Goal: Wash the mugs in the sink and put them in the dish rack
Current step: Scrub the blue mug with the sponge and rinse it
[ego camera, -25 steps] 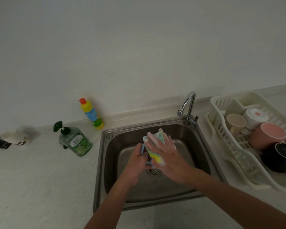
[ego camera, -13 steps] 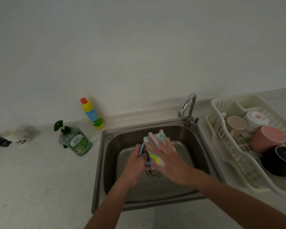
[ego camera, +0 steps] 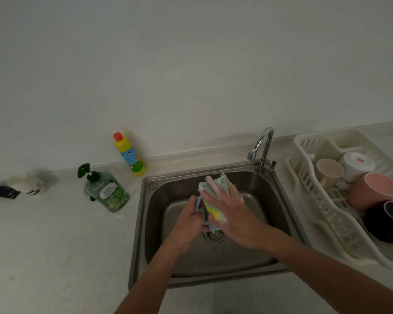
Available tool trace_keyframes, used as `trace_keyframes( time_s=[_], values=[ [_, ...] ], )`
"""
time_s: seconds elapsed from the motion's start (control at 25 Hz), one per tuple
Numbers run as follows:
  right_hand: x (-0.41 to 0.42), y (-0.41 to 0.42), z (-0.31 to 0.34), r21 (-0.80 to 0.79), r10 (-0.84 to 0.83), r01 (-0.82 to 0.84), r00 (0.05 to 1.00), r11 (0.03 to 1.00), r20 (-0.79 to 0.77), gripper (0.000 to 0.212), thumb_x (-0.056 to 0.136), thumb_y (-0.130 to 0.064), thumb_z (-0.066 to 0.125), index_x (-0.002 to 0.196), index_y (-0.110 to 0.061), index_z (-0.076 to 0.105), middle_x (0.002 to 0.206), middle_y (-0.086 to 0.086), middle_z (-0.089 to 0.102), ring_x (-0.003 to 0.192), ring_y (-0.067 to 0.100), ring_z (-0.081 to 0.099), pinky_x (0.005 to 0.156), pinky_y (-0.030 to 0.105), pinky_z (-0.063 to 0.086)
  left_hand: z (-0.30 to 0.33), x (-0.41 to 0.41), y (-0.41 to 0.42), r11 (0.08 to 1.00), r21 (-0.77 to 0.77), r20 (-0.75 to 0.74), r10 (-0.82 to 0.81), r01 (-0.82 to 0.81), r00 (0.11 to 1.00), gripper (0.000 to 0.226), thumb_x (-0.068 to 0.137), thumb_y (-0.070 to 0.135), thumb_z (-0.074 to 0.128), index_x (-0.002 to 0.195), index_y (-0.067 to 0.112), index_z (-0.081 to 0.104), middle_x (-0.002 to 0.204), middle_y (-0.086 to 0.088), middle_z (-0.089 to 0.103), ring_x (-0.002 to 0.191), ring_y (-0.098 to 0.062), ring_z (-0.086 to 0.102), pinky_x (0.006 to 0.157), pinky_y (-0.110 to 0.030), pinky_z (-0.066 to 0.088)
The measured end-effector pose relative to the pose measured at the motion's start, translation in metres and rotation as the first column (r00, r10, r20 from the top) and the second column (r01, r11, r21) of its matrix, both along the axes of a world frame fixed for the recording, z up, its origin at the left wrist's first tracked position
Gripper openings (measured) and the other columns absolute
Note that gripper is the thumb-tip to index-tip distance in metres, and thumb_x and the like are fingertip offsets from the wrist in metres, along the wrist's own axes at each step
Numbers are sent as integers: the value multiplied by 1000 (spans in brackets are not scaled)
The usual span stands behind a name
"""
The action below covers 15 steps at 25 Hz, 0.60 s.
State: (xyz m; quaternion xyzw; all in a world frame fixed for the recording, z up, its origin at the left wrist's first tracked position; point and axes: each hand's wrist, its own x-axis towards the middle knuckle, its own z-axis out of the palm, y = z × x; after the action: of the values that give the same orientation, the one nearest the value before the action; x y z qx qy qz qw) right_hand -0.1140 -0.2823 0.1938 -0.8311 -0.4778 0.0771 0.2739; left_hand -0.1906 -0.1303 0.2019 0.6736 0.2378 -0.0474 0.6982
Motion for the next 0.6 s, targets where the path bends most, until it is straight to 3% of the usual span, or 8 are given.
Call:
trace_keyframes(
  time_s=[0.08, 0.16, 0.24, 0.32, 0.4, 0.48, 0.52, 0.6],
  values=[
    [12, -1, 4, 133, -36, 67, 975, 989, -218, 60, 101, -55, 33, 154, -46, 6, 162, -22, -16, 149, 8, -21, 120, 37, 1, -2, -2, 0, 1000, -23, -29, -11, 10, 1000, 32, 98, -4, 39, 118, 14, 56, 120, -11, 62, 104, -25, 68, 80, -43, 61],
    [20, -10, -5, 232, -68, 223, 844, 947, -533, 61, 99, -55, 39, 151, -52, 8, 164, -19, 0, 152, 10, 6, 117, 30, 27, -5, 0, 1, 996, -69, -38, 53, -55, 998, 33, 97, -5, 39, 118, 14, 57, 123, -11, 60, 107, -29, 66, 77, -43, 61],
    [18, -19, -12, 234, -67, 294, 742, 927, -667, 62, 95, -59, 42, 146, -57, 7, 163, -17, 10, 148, 7, 22, 108, 18, 37, -5, 4, 5, 979, -150, -25, 136, -138, 990, 35, 96, -6, 40, 120, 14, 56, 124, -13, 59, 108, -31, 66, 77, -46, 61],
    [6, -22, -15, 195, -72, 194, 863, 961, -501, 65, 97, -55, 42, 150, -51, 3, 164, -18, -1, 151, 5, 3, 119, 26, 22, -4, 8, 7, 971, -150, -27, 183, -185, 983, 31, 98, -3, 41, 120, 14, 55, 121, -13, 61, 103, -28, 69, 77, -45, 61],
    [-5, -14, -12, 93, -39, 58, 980, 994, -195, 65, 102, -49, 39, 155, -39, 3, 163, -16, -17, 150, 9, -18, 122, 35, 6, -3, 11, 4, 982, -91, -15, 162, -163, 987, 25, 100, 1, 41, 118, 12, 55, 117, -14, 64, 95, -23, 71, 72, -36, 61],
    [-6, -1, -7, -2, -25, 25, 999, 1000, 48, 64, 100, -54, 30, 156, -36, 7, 163, -15, -18, 149, 17, -25, 120, 41, 0, -3, 9, -2, 992, -66, 6, 106, -105, 994, 25, 99, 1, 43, 118, 12, 55, 114, -12, 67, 95, -20, 71, 72, -33, 60],
    [-2, 3, -5, 10, -32, 32, 998, 999, 56, 63, 99, -55, 28, 156, -37, 9, 163, -16, -15, 149, 18, -23, 119, 42, 1, -4, 7, -3, 996, -61, 10, 71, -71, 997, 25, 99, 1, 43, 118, 13, 55, 114, -11, 67, 97, -21, 71, 75, -35, 61],
    [11, 3, -1, 133, -78, 102, 982, 986, -173, 61, 100, -53, 34, 156, -40, 12, 164, -18, -7, 152, 14, -8, 120, 40, 12, -7, 5, -2, 998, -56, -2, 37, -37, 999, 27, 98, 0, 42, 118, 13, 56, 118, -12, 65, 101, -24, 70, 80, -42, 61]
  ],
)
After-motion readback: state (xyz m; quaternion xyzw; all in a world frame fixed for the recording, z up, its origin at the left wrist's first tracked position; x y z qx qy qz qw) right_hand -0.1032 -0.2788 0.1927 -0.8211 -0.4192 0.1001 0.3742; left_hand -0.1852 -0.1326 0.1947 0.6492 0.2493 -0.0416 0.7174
